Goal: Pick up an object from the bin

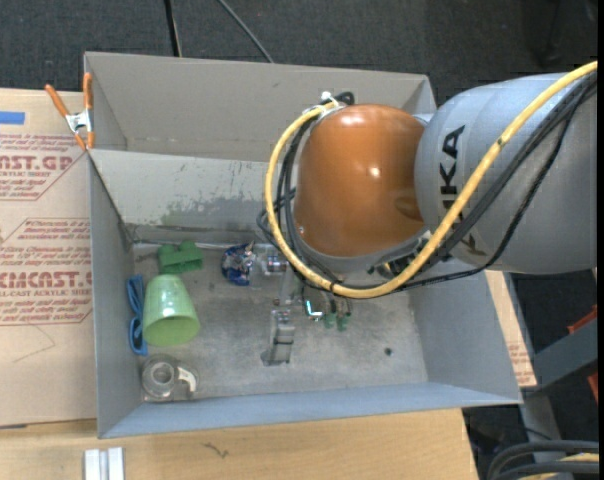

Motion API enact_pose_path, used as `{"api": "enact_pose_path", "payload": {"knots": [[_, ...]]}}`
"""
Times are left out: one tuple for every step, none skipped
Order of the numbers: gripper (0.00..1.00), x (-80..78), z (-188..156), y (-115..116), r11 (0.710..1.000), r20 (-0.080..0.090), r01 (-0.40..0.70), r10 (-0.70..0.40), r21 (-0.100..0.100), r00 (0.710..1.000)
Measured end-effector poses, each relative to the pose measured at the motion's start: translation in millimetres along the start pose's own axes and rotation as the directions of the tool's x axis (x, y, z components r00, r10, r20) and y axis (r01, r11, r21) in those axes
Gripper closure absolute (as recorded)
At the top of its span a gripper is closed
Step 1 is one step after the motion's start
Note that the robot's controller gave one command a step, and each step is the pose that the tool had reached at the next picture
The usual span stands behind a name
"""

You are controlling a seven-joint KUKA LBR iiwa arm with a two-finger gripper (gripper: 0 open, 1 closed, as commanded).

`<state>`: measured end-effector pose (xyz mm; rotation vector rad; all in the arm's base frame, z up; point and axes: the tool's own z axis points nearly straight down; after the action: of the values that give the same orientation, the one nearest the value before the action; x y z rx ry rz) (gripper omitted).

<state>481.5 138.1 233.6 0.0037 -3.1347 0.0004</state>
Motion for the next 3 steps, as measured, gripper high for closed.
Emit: {"api": "enact_pose_path", "payload": {"knots": [[0.00,-44.2,166.5,85.4,0.950,0.003,-0.312,0.312,0.000,0.950],[0.00,-11.1,133.3,98.9,0.996,0.008,0.086,-0.086,0.000,0.996],[0.00,-1.8,126.8,107.0,0.834,0.008,0.551,-0.551,0.003,0.834]]}}
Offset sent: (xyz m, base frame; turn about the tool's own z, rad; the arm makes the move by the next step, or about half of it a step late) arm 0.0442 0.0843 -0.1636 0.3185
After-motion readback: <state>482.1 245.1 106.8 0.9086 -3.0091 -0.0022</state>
